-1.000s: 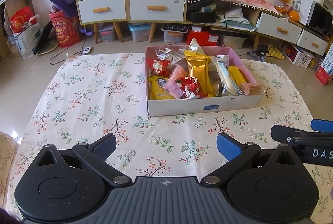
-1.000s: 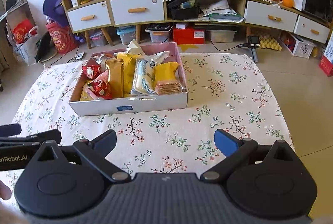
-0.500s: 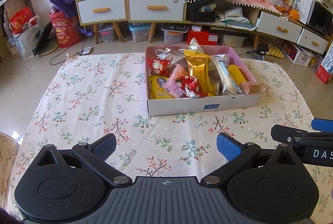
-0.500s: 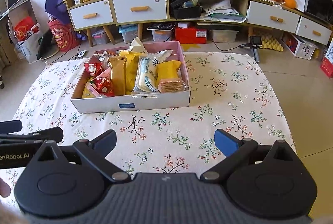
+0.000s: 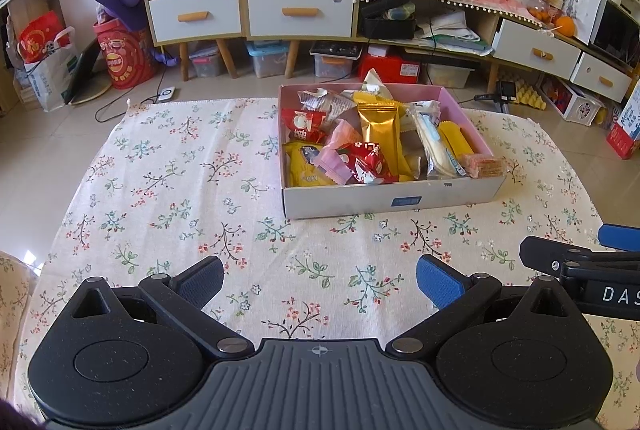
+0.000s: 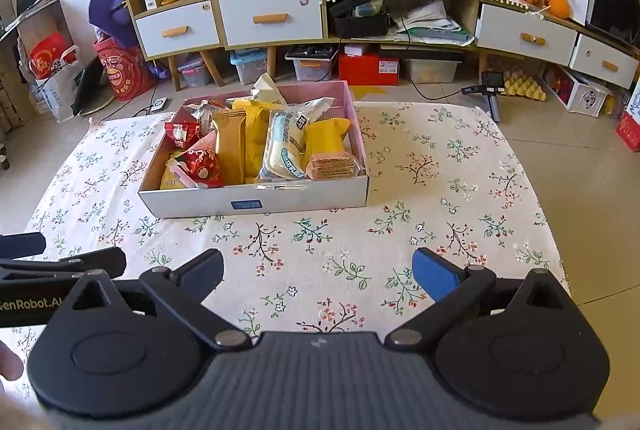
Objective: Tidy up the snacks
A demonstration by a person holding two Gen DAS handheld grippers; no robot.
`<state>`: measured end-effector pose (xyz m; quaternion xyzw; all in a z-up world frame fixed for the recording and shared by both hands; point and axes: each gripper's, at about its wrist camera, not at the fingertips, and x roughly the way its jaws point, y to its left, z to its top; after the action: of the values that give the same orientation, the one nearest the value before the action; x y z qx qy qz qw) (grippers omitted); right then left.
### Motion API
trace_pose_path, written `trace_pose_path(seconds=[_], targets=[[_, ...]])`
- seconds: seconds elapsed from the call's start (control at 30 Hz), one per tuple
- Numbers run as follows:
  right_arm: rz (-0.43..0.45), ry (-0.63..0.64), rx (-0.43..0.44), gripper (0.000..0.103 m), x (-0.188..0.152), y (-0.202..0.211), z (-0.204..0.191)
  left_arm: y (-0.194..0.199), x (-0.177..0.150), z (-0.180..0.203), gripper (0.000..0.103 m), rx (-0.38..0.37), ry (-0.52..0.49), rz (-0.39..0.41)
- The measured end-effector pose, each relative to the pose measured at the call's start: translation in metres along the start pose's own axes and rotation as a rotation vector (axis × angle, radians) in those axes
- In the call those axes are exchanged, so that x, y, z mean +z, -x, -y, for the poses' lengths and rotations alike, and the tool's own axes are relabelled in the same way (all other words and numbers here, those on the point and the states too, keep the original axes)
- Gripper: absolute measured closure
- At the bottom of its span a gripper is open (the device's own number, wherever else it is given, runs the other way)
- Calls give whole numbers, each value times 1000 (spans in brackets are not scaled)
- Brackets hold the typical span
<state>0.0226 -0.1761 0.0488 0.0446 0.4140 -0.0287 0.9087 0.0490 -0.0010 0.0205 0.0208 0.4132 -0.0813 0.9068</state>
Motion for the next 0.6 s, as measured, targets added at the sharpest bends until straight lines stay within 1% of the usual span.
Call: trace_pose_path(seconds=[0.6], targets=[[-5,2,0,2,-1,0,-1,0,0,-2,0,4,2,-8]])
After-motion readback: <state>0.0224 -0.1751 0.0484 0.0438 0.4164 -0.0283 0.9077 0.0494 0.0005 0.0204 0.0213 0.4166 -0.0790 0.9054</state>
